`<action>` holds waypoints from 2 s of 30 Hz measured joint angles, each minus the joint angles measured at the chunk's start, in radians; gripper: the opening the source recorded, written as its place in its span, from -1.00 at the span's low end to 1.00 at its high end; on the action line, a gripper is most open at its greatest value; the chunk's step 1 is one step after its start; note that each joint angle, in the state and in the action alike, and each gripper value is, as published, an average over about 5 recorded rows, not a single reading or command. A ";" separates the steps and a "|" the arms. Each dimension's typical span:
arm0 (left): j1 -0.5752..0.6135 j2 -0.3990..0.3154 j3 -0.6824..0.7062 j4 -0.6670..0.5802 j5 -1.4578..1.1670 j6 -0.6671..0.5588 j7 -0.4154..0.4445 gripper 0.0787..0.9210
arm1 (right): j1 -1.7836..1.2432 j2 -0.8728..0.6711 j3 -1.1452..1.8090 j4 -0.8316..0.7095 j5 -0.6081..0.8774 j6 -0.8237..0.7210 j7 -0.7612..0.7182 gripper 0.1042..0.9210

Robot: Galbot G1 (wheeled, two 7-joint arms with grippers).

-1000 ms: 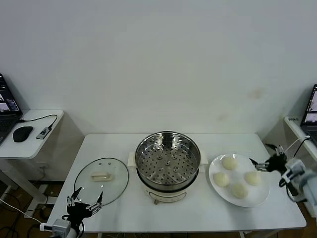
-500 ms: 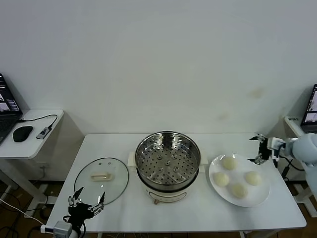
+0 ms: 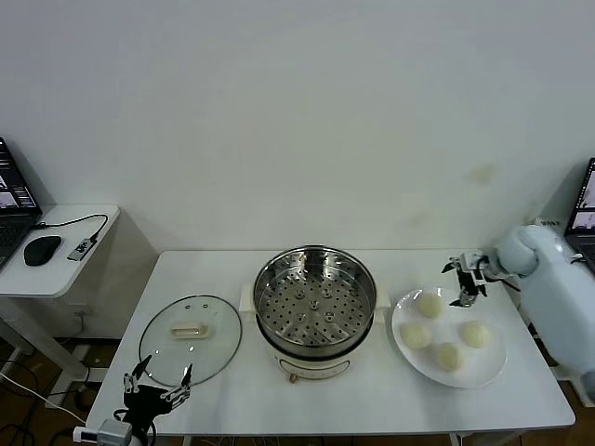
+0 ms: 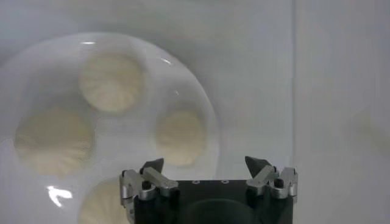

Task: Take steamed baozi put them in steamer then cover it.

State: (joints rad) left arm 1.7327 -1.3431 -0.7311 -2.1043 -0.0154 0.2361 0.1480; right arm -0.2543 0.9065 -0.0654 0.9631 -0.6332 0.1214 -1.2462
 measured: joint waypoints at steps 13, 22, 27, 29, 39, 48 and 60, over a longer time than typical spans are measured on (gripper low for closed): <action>-0.022 0.006 0.001 0.031 0.001 0.001 0.000 0.77 | 0.034 0.070 -0.033 -0.119 -0.050 0.038 -0.016 0.76; -0.036 0.008 0.010 0.052 -0.002 0.003 -0.003 0.77 | 0.041 0.085 -0.034 -0.166 -0.073 0.047 -0.012 0.76; -0.042 0.011 0.012 0.065 -0.002 0.004 -0.006 0.77 | 0.041 0.096 -0.030 -0.188 -0.081 0.050 -0.004 0.76; -0.042 0.012 0.012 0.069 -0.002 0.004 -0.006 0.77 | 0.042 0.102 -0.027 -0.196 -0.082 0.050 0.000 0.76; -0.046 0.009 0.015 0.075 -0.004 0.004 -0.005 0.77 | 0.050 0.110 -0.026 -0.219 -0.085 0.052 0.017 0.61; -0.042 0.003 0.022 0.080 -0.004 0.004 -0.007 0.77 | 0.051 0.100 -0.022 -0.219 -0.080 0.053 0.021 0.33; -0.045 0.007 0.032 0.085 -0.005 0.003 -0.011 0.77 | 0.093 0.048 -0.060 -0.165 0.008 0.027 -0.009 0.26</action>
State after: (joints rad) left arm 1.6876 -1.3358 -0.6995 -2.0197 -0.0203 0.2393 0.1368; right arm -0.1614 0.9547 -0.1258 0.7980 -0.6252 0.1485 -1.2553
